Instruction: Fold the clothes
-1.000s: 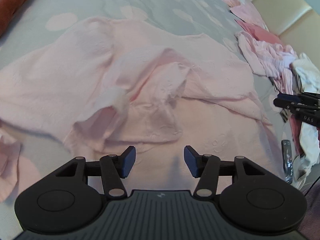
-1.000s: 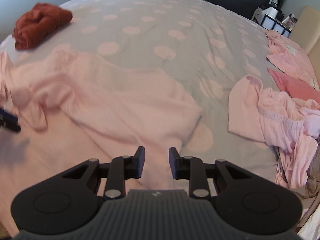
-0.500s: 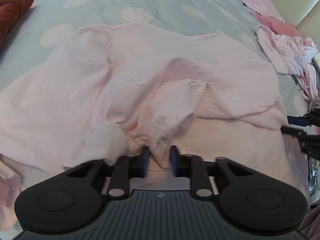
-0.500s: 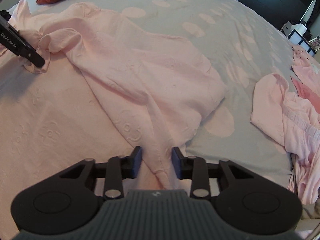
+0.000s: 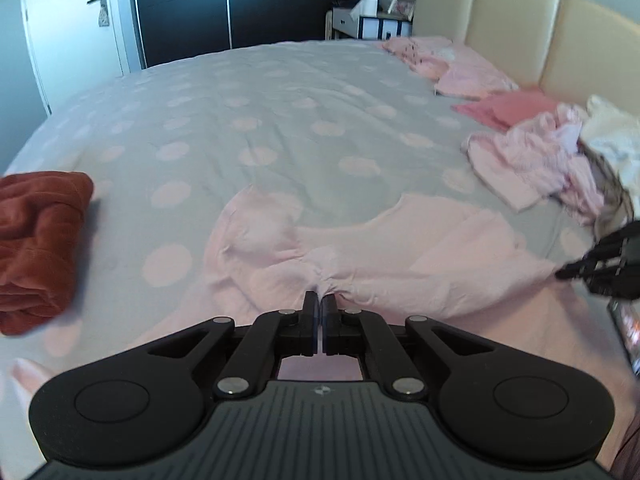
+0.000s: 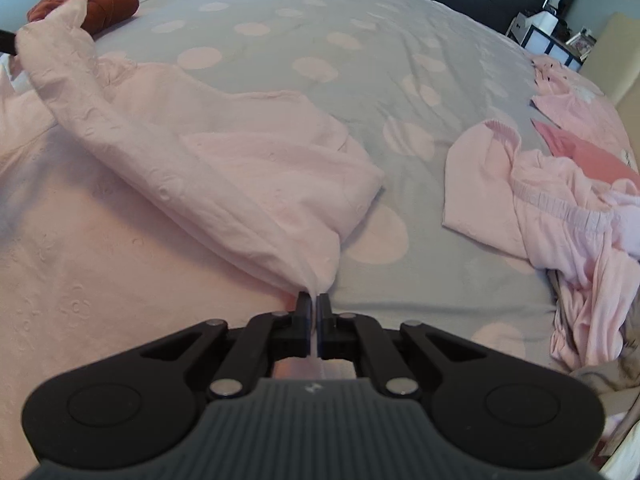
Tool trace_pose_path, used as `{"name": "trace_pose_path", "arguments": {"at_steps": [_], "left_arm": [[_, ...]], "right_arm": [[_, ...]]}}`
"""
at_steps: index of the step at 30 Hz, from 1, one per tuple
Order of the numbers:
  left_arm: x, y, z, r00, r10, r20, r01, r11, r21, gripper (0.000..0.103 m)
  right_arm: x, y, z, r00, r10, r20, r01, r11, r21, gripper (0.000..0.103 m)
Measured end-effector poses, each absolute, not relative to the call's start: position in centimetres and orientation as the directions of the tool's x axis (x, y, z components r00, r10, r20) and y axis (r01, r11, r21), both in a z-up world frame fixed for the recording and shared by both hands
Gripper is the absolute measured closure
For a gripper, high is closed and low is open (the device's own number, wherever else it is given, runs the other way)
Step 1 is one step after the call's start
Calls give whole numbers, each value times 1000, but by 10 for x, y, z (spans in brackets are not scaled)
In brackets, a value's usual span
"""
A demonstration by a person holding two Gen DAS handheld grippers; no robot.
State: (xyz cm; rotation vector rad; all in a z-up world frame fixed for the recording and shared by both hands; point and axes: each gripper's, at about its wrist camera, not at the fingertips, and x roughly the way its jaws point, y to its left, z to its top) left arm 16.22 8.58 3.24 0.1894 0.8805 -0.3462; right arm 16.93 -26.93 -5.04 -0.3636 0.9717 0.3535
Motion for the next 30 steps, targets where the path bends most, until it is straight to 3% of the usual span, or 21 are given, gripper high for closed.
{"name": "trace_pose_path", "arguments": {"at_steps": [7,10,15,16,19,22,26,30], "left_arm": [[135,100,-36,362,-143,-921,417,908,23,103],[131,107,-54,320,-135,-938,413,911,10,95],[124,123,-39,335,-222,-916,396,915,-76,58],[125,125,-32,354,-240,-904,390,916,-90,57],[135,131,-16,417,-267,-869,352,929,-116,56],[154,134,-12,475,-213,-854,297,952,-73,56],[173,133,-28,456,-182,-871,296,954,-44,53],[179,131,-45,427,-163,-889,286,957,-38,54]], "right_arm": [[154,-264,-59,419,170,-892,-499,864,-71,100],[153,-263,-64,390,167,-905,-503,862,-58,96],[152,-279,-47,403,184,-896,-452,892,-20,77],[153,-283,-41,422,194,-886,-433,901,-9,77],[162,-293,-28,484,205,-851,-369,929,14,75],[180,-297,-24,526,193,-828,-298,954,33,74],[218,-296,-29,543,219,-811,-223,968,112,66],[252,-288,-32,571,225,-790,-204,970,129,66]]}}
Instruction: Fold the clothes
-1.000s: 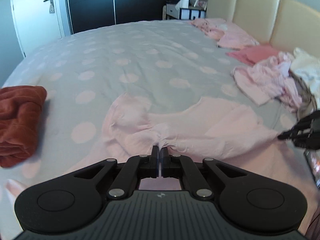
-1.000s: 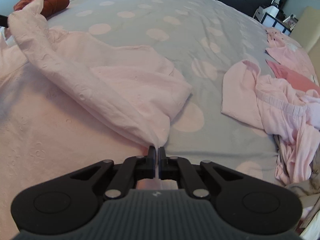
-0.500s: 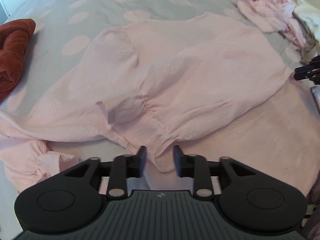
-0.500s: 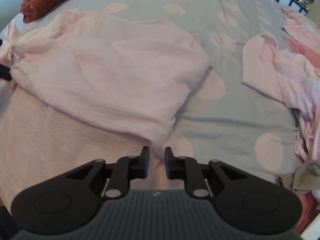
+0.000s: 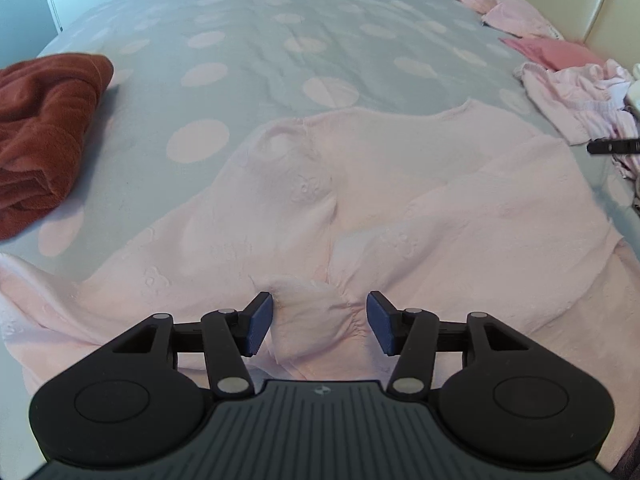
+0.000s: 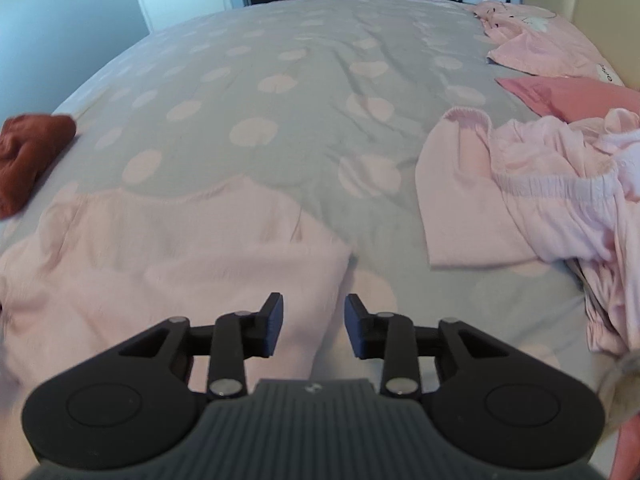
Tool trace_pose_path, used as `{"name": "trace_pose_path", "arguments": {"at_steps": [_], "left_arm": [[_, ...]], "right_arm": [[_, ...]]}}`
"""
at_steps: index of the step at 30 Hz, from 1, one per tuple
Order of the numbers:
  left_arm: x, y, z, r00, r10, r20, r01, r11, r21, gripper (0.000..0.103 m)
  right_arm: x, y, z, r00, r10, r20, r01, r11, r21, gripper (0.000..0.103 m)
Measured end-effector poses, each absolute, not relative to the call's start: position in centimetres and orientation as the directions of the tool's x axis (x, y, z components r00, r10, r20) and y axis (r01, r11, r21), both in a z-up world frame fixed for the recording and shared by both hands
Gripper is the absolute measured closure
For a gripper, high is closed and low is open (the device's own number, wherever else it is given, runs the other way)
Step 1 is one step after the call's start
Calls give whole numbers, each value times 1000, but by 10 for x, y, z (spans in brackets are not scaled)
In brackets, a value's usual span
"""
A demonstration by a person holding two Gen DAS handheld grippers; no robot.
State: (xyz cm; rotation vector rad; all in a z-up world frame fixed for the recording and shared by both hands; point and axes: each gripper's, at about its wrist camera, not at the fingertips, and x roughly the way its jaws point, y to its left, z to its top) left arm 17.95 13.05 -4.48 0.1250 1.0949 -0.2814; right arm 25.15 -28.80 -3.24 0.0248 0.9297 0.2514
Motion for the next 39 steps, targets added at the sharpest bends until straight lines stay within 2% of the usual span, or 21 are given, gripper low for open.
{"name": "trace_pose_path", "arguments": {"at_steps": [3,11,13,14,17,20,22,23,24,25,28,29,30,31,32,35,39], "left_arm": [[183,129,-50,416,-176,-892,302,952,-47,56],[195,124,-55,403,-199,-893,303,950,-75,56],[199,123,-57,399,-200,-895,301,950,-78,58],[200,123,-57,395,-199,-897,300,951,-79,62],[203,124,-58,389,-204,-898,291,952,-90,71],[205,125,-58,386,-208,-899,290,952,-96,74],[205,126,-59,382,-211,-900,288,952,-101,74],[206,127,-59,379,-213,-901,286,953,-105,74],[206,127,-59,378,-212,-901,284,953,-105,74],[206,126,-60,378,-210,-902,283,954,-103,74],[207,124,-60,377,-207,-903,282,954,-101,74],[207,124,-60,377,-208,-903,283,954,-101,78],[208,123,-60,376,-210,-903,284,953,-103,85],[208,124,-60,375,-212,-903,285,953,-105,89],[209,124,-61,373,-214,-903,285,952,-108,93],[208,124,-56,409,-209,-888,277,956,-97,98],[210,124,-48,449,-221,-866,271,957,-104,98]], "right_arm": [[269,-278,-39,567,262,-781,-242,959,147,66],[311,-268,-66,549,321,-772,-182,947,264,67],[316,-264,-70,539,335,-773,-194,942,273,80],[318,-262,-71,541,331,-774,-199,944,264,103],[319,-262,-67,576,252,-778,-179,967,181,103],[320,-275,-60,586,195,-786,-126,981,149,103],[320,-289,-58,582,177,-794,-72,983,167,95],[320,-295,-58,570,181,-801,-56,982,182,84],[320,-300,-59,562,188,-805,-42,979,200,63],[319,-303,-60,558,196,-807,-29,976,217,57],[320,-306,-70,518,250,-818,-7,957,289,56],[320,-304,-74,506,261,-822,-5,954,300,57],[320,-301,-77,500,264,-825,-12,954,298,67],[320,-297,-80,497,265,-827,-22,956,293,80],[321,-295,-81,494,266,-828,-34,957,287,100],[319,-293,-76,533,241,-811,-41,965,260,101],[319,-302,-65,594,179,-784,-3,975,220,101]]}}
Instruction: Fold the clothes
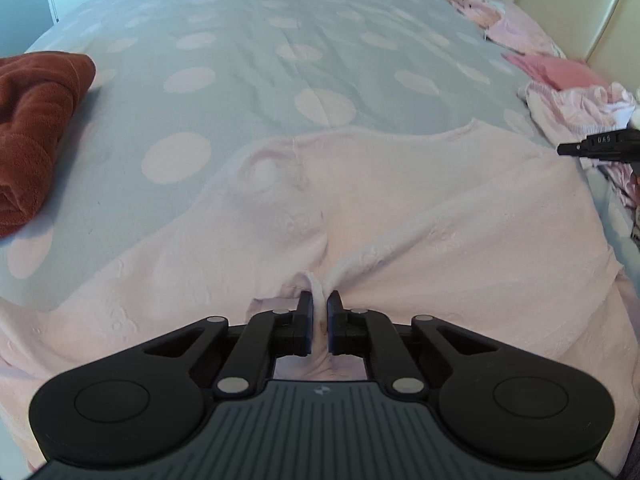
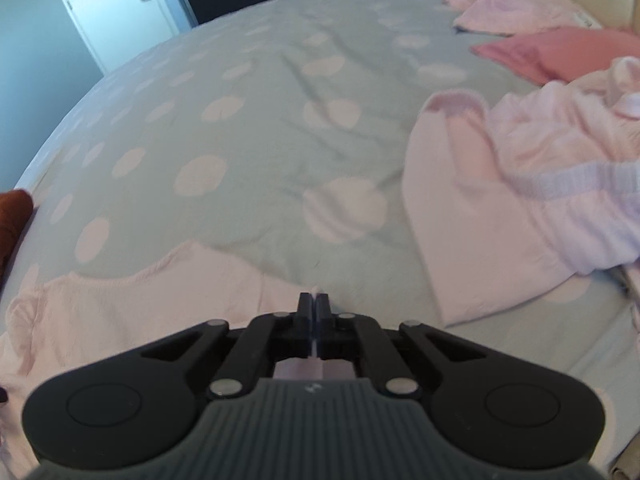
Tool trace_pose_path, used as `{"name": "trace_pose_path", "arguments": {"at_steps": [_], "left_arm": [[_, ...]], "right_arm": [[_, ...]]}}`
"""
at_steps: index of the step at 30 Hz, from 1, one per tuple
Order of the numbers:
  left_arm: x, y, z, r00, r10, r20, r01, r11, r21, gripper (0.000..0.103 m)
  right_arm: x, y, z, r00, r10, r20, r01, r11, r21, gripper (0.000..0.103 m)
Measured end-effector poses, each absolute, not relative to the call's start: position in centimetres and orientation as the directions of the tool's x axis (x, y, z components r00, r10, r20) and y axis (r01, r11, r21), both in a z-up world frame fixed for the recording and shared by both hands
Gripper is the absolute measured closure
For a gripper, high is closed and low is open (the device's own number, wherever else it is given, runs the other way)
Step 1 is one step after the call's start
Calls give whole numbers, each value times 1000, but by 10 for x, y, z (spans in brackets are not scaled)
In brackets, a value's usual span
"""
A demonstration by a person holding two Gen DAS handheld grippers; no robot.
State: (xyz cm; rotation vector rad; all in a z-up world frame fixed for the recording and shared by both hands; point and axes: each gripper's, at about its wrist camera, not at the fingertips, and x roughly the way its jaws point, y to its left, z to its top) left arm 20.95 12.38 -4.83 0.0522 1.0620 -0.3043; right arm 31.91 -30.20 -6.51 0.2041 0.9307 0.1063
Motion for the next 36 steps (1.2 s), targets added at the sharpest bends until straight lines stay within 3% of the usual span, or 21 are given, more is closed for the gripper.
{"name": "trace_pose_path", "arguments": {"at_steps": [2,4,9,16,21,27,32,36], "left_arm": [[212,121,-50,453,-217,-865,269,958,-99,98],[212,119,-52,493,-186,-850,262,963,-59,91],[211,128,-42,565,-163,-809,221,974,-42,63],[203,166,-23,629,-75,-774,98,995,-17,59],[186,209,-4,657,15,-753,-47,999,-21,58],[150,249,2,629,57,-776,-142,989,-42,58],[117,238,-14,599,26,-800,-48,999,-3,48],[104,215,-36,598,38,-801,66,993,97,46]], "right_arm": [[320,-305,-66,599,159,-784,9,979,206,101],[321,-307,-70,591,165,-790,16,976,216,101],[319,-308,-68,597,72,-799,39,992,118,94],[302,-304,-53,599,107,-794,-7,992,128,92],[280,-281,-44,578,182,-796,-106,983,148,66],[248,-252,-31,549,264,-793,-201,963,181,66],[228,-235,-18,543,300,-784,-246,950,192,66],[217,-228,-9,548,309,-777,-260,946,193,66]]}}
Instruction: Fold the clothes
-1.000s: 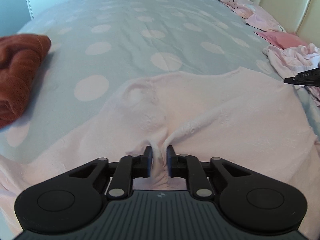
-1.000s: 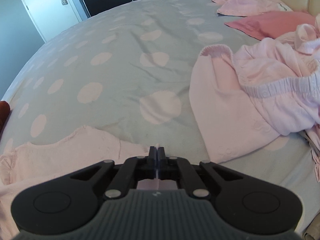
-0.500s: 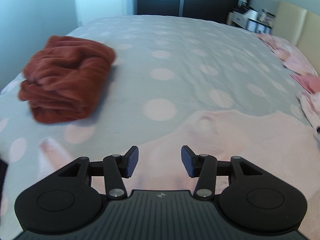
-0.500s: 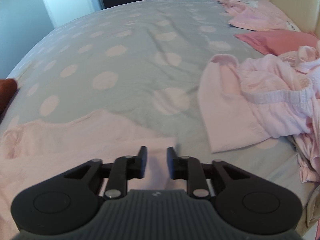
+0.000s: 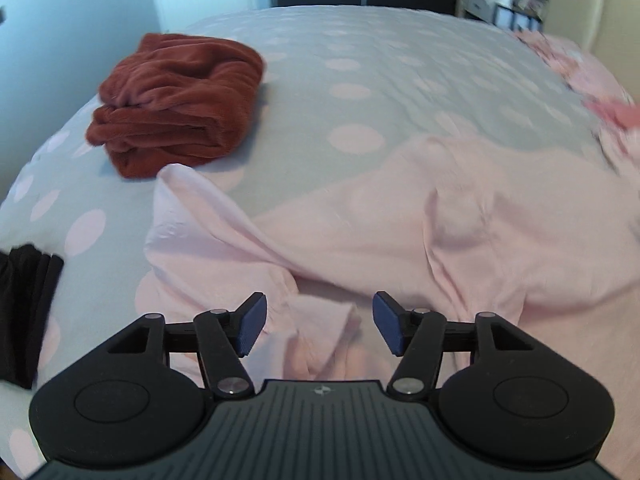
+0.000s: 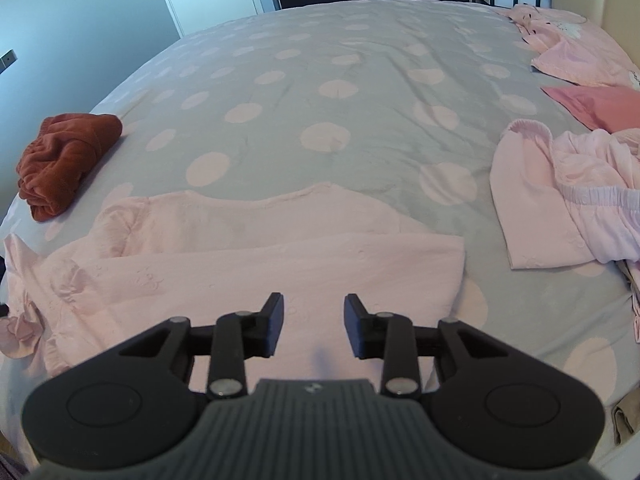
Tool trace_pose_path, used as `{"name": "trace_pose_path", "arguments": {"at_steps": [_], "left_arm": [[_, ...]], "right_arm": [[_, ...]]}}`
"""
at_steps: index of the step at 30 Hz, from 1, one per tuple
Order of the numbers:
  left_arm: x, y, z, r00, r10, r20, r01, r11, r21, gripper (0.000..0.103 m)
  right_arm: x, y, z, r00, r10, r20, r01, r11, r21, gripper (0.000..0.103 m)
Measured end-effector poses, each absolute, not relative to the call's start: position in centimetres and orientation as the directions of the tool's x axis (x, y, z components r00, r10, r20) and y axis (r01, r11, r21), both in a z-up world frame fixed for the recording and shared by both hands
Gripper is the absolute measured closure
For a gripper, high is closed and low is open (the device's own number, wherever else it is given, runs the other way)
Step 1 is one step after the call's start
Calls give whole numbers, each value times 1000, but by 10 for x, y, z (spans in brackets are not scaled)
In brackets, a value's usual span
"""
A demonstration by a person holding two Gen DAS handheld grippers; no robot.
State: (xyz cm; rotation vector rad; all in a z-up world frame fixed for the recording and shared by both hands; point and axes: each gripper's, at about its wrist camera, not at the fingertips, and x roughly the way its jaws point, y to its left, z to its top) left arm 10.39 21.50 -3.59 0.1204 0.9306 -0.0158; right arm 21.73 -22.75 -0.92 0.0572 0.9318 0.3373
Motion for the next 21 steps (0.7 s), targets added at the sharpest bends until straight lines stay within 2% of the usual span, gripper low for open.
{"name": "trace_pose_path", "arguments": {"at_steps": [7,10,12,14,21], "left_arm": [[109,206,-75,549,82,-831,94,983,160,47],[114,216,-84,527,100,-844,58,986,153,64],[115,224,-84,520,103,-848,31,990,139,83],[113,235,-73,523,93,-847,-9,995,103,95],[93,281,12,637,41,-770,-148,987,-69,98]], "right_arm": [[200,-219,6,556,316,-769,-269,944,193,64],[193,-219,11,562,314,-765,-267,944,191,62],[189,-220,15,568,309,-763,-265,946,187,61],[185,-223,19,575,304,-760,-261,948,183,60],[181,-230,26,585,305,-751,-248,949,193,60]]}}
